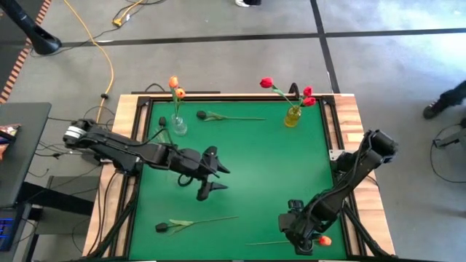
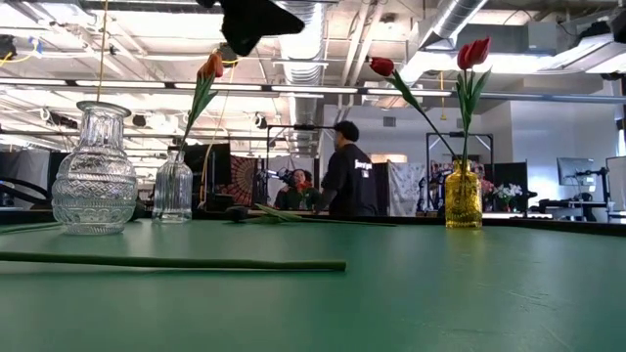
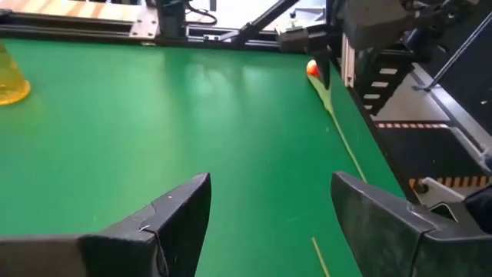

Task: Sort flowers into vase by color
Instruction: Put the orange flower into the top transparent vase

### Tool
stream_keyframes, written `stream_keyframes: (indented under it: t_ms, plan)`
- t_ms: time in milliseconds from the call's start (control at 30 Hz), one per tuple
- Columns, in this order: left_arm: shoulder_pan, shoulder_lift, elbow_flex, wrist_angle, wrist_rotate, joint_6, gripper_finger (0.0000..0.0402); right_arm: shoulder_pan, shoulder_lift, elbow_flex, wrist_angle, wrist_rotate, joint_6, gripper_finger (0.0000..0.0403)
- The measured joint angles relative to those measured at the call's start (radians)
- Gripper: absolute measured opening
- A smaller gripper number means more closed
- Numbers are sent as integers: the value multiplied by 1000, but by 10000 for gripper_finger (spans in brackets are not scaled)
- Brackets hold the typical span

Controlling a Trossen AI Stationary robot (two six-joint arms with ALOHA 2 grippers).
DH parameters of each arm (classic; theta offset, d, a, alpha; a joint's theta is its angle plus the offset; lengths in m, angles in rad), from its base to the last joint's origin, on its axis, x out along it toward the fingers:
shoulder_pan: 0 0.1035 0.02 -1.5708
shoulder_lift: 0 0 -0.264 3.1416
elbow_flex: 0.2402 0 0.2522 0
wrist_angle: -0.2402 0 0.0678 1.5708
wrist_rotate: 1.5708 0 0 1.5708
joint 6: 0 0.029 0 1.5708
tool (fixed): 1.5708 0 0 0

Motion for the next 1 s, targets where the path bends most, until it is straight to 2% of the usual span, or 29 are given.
stream_keyframes:
  t_ms: [300, 600, 800, 1000]
  plan:
    - [2, 18, 4, 10, -39, 0, 256, 54, 0, -65, 17, 16, -7, 254]
    - [-5, 18, 5, 7, -40, 0, 256, 50, 1, -105, 95, 36, -6, 254]
    - [-14, 18, 4, 2, -39, -3, 256, 70, 1, -105, 150, 37, 67, 254]
    - [-17, 23, 4, 0, -61, -2, 256, 108, 80, -105, 230, 37, 72, 254]
